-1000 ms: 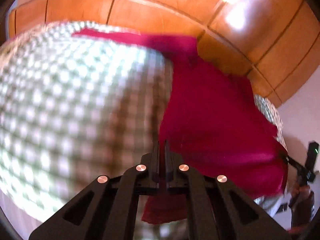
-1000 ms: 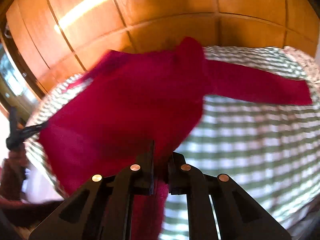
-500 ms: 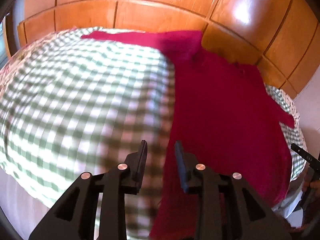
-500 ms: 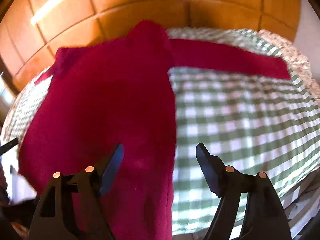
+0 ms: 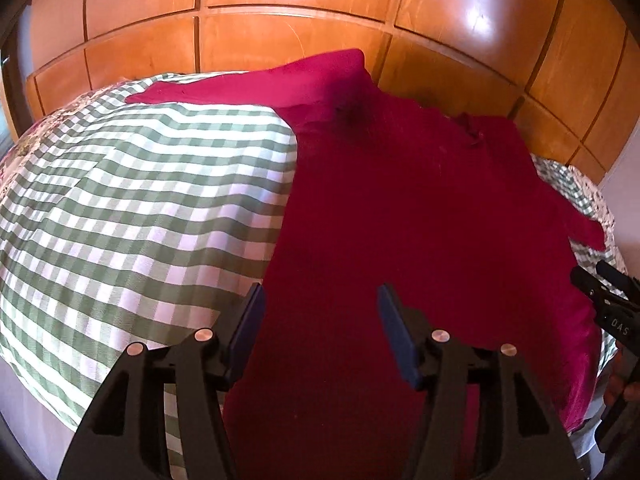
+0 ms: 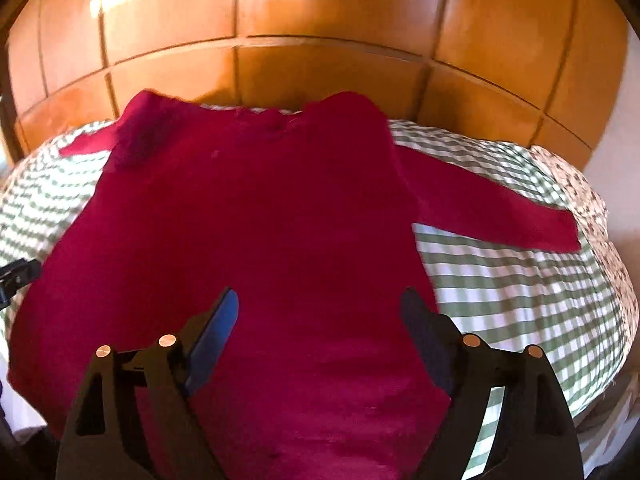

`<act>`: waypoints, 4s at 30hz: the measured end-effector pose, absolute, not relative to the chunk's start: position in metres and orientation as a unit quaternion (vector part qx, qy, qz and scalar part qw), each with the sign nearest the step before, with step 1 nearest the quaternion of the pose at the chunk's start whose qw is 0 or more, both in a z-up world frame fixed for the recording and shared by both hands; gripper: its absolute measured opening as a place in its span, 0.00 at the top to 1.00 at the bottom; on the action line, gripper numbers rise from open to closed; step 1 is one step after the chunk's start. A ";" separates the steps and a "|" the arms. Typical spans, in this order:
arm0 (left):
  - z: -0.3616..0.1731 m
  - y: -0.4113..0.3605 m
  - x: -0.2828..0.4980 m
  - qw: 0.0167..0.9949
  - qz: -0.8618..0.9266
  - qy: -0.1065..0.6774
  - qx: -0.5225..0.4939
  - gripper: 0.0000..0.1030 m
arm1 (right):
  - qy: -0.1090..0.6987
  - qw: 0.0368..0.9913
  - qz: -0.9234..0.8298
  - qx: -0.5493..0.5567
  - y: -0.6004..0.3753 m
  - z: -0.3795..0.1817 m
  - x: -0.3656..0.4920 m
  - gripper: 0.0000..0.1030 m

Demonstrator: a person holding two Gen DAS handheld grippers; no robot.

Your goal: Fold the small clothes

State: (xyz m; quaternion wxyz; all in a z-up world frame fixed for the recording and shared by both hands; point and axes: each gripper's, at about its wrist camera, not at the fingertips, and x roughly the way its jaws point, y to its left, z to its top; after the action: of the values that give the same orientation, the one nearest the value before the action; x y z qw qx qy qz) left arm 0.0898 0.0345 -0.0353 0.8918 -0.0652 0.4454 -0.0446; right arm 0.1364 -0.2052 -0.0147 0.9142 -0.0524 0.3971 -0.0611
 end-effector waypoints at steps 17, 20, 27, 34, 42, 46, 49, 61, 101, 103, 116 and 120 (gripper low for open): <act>-0.048 0.032 0.105 0.887 -0.036 0.457 -0.062 0.40 | 0.408 0.908 -0.064 -0.068 -0.198 -0.025 0.157 0.20; -0.048 0.031 0.109 0.887 -0.037 0.455 -0.060 0.39 | 0.409 0.908 -0.066 -0.065 -0.201 -0.026 0.160 0.20; -0.046 0.024 0.119 0.889 -0.040 0.452 -0.050 0.37 | 0.410 0.907 -0.080 -0.059 -0.217 -0.026 0.168 0.20; -0.051 0.016 0.128 0.887 -0.041 0.459 -0.035 0.34 | 0.401 0.910 -0.106 -0.003 -0.274 -0.022 0.170 0.20; -0.059 0.016 0.138 0.883 -0.035 0.467 -0.038 0.33 | 0.367 0.854 -0.207 0.304 -0.465 -0.046 0.158 0.25; -0.060 0.017 0.140 0.882 -0.032 0.468 -0.039 0.32 | 0.333 0.822 -0.241 0.394 -0.531 -0.059 0.164 0.33; -0.061 0.021 0.140 0.881 -0.024 0.471 -0.042 0.31 | 0.320 0.808 -0.265 0.418 -0.563 -0.062 0.178 0.38; -0.060 0.049 0.136 0.880 0.002 0.470 -0.071 0.31 | 0.333 0.798 -0.435 0.251 -0.607 -0.007 0.206 1.00; -0.076 0.006 0.163 0.886 -0.025 0.462 -0.022 0.16 | 0.354 0.784 -0.374 0.345 -0.649 -0.053 0.185 0.95; -0.076 0.006 0.162 0.888 -0.026 0.459 -0.020 0.16 | 0.347 0.788 -0.376 0.343 -0.644 -0.047 0.184 0.95; -0.052 0.023 0.151 0.895 -0.063 0.436 -0.065 0.17 | 0.299 0.936 -0.049 0.181 -0.404 0.069 0.256 0.95; -0.041 0.034 0.159 0.894 -0.079 0.429 -0.102 0.17 | 0.330 0.936 0.045 0.111 -0.303 0.055 0.279 0.95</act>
State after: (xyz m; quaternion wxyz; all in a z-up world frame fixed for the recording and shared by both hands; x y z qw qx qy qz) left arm 0.1591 0.0338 -0.0408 0.8941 -0.1025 0.4289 -0.0786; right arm 0.2788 -0.3032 0.0547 0.9365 0.1114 0.3296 0.0446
